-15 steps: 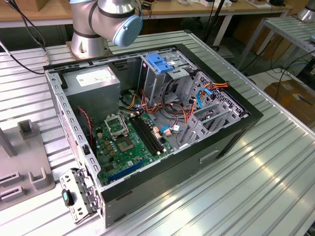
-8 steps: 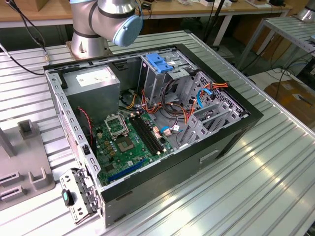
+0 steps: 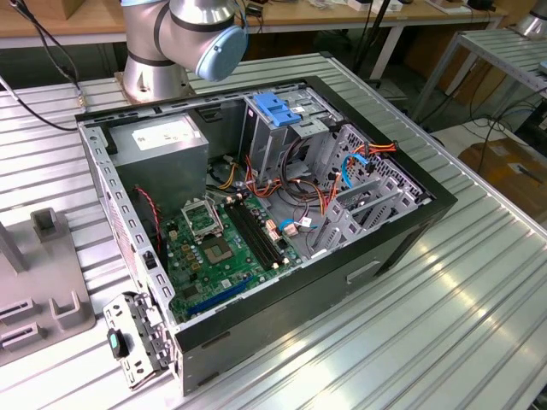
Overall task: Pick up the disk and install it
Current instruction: 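Pick up the disk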
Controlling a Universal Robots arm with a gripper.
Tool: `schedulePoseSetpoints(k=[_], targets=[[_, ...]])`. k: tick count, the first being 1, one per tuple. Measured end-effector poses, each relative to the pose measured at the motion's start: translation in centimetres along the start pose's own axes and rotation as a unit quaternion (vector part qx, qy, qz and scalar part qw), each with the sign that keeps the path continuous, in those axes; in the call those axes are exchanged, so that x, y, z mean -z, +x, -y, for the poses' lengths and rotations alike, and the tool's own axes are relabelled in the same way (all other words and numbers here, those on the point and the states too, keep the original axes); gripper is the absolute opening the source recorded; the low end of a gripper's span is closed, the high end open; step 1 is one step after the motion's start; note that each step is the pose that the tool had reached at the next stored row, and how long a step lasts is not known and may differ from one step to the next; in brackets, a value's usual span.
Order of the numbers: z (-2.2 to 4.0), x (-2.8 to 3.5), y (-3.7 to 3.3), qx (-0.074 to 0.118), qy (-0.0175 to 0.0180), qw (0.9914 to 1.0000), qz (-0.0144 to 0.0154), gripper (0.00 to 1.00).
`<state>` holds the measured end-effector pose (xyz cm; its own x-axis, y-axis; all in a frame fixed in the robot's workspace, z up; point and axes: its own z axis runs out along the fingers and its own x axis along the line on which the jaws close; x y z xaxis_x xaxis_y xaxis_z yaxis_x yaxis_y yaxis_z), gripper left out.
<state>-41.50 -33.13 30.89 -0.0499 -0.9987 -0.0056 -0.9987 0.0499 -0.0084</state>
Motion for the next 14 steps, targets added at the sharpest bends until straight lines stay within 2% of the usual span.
schedulePoseSetpoints(k=[8, 9, 13, 14], targets=[[0.00, -0.02, 0.00, 0.000, 0.0000, 1.00000, 0.0000, 0.58], [0.00, -0.02, 0.00, 0.000, 0.0000, 1.00000, 0.0000, 0.51], [0.00, -0.03, 0.00, 0.000, 0.0000, 1.00000, 0.0000, 0.50], [0.00, -0.03, 0.00, 0.000, 0.0000, 1.00000, 0.0000, 0.44]])
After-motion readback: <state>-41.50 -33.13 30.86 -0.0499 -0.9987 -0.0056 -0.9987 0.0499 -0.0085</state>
